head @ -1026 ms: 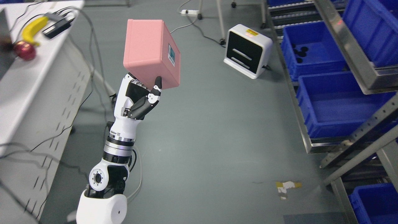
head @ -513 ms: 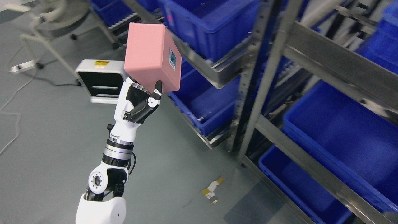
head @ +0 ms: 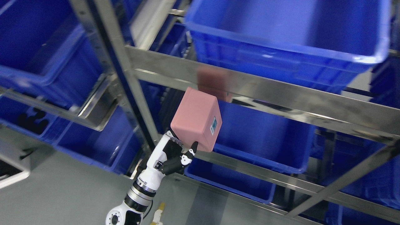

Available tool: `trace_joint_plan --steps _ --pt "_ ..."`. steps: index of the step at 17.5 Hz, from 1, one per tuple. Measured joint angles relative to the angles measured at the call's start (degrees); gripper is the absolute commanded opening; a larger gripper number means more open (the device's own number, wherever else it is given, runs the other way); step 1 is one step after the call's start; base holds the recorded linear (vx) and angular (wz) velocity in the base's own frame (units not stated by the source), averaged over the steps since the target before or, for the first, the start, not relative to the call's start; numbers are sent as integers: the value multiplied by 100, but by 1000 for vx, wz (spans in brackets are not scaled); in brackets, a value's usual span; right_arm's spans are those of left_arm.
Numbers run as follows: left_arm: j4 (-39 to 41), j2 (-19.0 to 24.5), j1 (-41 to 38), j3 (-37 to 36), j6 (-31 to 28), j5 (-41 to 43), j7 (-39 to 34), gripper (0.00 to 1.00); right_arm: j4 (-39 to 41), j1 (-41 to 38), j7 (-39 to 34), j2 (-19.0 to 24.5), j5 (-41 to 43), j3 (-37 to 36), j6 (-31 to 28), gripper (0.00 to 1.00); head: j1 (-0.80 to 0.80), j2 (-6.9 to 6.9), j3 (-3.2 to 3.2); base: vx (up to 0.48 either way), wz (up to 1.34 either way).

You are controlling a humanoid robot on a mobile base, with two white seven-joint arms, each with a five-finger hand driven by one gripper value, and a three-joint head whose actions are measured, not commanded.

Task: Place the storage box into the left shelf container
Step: 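Lower the pink box with the left hand into the blue bin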

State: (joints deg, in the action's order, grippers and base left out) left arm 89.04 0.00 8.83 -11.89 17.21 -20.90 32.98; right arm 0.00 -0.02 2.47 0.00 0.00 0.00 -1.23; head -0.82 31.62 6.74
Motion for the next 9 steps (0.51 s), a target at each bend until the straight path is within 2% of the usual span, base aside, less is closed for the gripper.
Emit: trace_joint_plan --steps 6,9 --pt "-399 -1 583 -62 -681 783 36 4 0 2 0 0 0 0 0 100 0 0 0 48 -278" --pt "-769 0 1255 -69 -830 1631 543 4 0 1 0 0 0 0 0 100 0 0 0 -20 127"
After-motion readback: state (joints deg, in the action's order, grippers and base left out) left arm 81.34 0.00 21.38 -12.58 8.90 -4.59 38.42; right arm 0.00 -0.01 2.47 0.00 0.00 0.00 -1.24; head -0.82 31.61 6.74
